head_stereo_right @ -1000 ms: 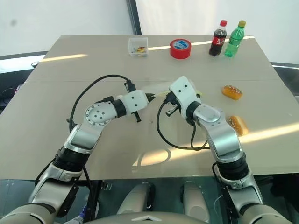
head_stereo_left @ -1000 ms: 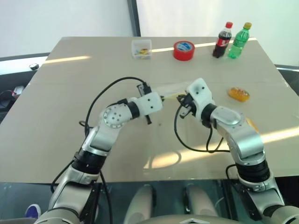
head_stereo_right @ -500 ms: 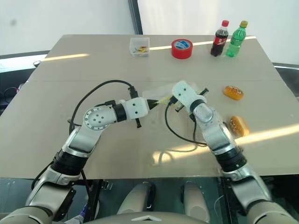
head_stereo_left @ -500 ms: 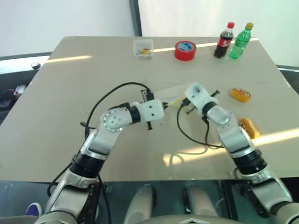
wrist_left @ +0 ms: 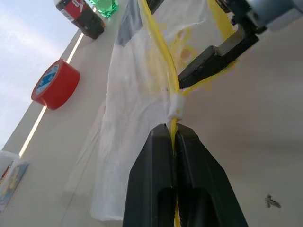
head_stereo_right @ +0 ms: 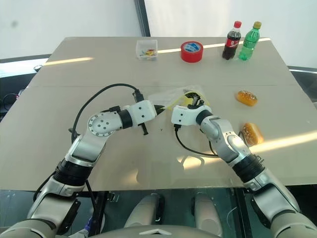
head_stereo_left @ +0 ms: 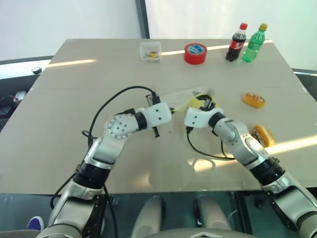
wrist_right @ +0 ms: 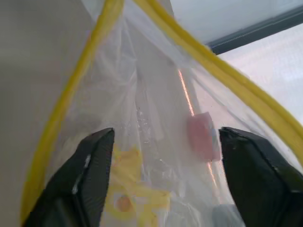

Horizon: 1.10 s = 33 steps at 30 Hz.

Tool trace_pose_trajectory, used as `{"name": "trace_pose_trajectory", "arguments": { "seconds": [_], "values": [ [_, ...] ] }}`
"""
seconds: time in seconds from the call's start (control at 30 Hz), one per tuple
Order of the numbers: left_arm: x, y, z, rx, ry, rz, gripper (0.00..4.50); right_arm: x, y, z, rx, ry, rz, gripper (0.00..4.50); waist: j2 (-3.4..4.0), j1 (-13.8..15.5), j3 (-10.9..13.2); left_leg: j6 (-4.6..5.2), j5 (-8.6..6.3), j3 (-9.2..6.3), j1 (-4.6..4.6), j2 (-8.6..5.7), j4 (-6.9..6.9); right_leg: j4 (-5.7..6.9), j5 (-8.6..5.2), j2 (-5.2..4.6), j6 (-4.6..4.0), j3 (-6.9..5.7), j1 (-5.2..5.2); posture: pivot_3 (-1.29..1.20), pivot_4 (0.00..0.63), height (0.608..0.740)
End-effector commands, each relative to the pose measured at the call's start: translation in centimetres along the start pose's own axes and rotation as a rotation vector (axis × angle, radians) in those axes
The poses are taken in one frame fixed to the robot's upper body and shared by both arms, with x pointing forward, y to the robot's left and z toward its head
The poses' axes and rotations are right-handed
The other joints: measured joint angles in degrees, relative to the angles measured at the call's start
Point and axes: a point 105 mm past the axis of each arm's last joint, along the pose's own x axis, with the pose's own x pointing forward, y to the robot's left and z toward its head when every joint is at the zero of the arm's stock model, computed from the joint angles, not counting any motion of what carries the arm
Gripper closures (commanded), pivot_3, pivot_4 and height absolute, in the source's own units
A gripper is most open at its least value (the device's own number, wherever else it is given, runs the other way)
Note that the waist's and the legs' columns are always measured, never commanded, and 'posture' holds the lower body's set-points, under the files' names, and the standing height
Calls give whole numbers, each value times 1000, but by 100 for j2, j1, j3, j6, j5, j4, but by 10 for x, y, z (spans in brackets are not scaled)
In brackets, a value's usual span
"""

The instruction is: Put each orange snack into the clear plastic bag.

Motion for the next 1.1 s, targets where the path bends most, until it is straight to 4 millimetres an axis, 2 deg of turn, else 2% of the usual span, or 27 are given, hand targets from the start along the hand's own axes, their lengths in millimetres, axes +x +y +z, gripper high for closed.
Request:
{"name": "trace_pose_trajectory", "arguments": {
  "seconds": [0.03, 0.13, 0.3, 0.4, 0.47, 0.6, 0.7, 0.8, 0.87, 0.93, 1.1],
  "values": [
    [-4, 11, 8, 19, -25, 47, 4500, -4, -14, -2, -40, -6, -43, 18, 0, 0, 0, 0, 0, 0, 0, 0, 0, 0, 0, 0, 0, 0, 0, 0, 150, 740],
    [-5, 14, 6, 8, -15, 62, 4500, -8, -21, -9, -81, 12, -54, 18, 0, -1, 0, 0, 0, 0, 0, 0, 0, 1, 0, 0, 0, 0, 0, 0, 150, 740],
    [-4, 16, 0, -3, 7, 76, 4500, -24, -30, -14, 43, 11, -48, 18, 0, 2, 0, 0, 0, -1, 0, 0, 0, 0, 0, 0, 0, 0, 0, 0, 150, 740],
    [-3, 17, -2, -7, 13, 79, 4500, -44, -41, -15, 169, 14, -82, 18, 0, 30, 0, 1, -1, -3, -3, 1, 0, -1, 0, -1, 0, -2, 1, 0, 150, 740],
    [-2, 18, -3, -10, 14, 80, 4500, -65, -47, -15, 270, 12, -102, 18, 0, 46, 0, 1, -1, -3, -4, 0, 3, -1, 0, -2, 0, -2, 2, 0, 150, 740],
    [2, 19, -4, -10, 12, 79, 4500, -100, -51, -22, 491, 59, -147, 18, 0, 47, 0, 2, -1, -8, -3, 2, 4, 0, 0, -3, 0, -6, 7, 0, 150, 740],
    [5, 19, -2, -9, 1, 72, 4500, -136, -45, -49, 603, 235, -201, 18, 0, 93, 0, 2, -1, -16, -3, 2, 5, -1, -1, -3, 0, -14, 12, 0, 150, 740],
    [6, 19, -2, -10, -2, 70, 4500, -175, -33, -77, 693, 419, -215, 18, 1, 141, -1, 2, -1, -9, 2, -1, 7, 0, 0, -6, 1, -8, 17, 0, 150, 740],
    [7, 19, -3, -13, -2, 68, 4500, -194, -21, -90, 790, 509, -225, 18, 1, 155, -1, 2, -1, -12, 3, -1, 6, -1, -1, -3, 1, -12, 18, 0, 150, 740],
    [8, 18, -4, -17, -4, 62, 4500, -204, -14, -99, 822, 572, -241, 18, 2, 126, -1, 2, -1, -11, 7, -1, 6, 0, -1, -2, 1, -11, 22, 0, 150, 740],
    [11, 16, -1, -12, -18, 51, 4500, -209, 7, -115, 932, 639, -253, 18, 3, 118, -2, 2, -1, -7, 16, 2, 6, 4, -1, 3, 1, -8, 25, 0, 150, 740]
  ]
}}
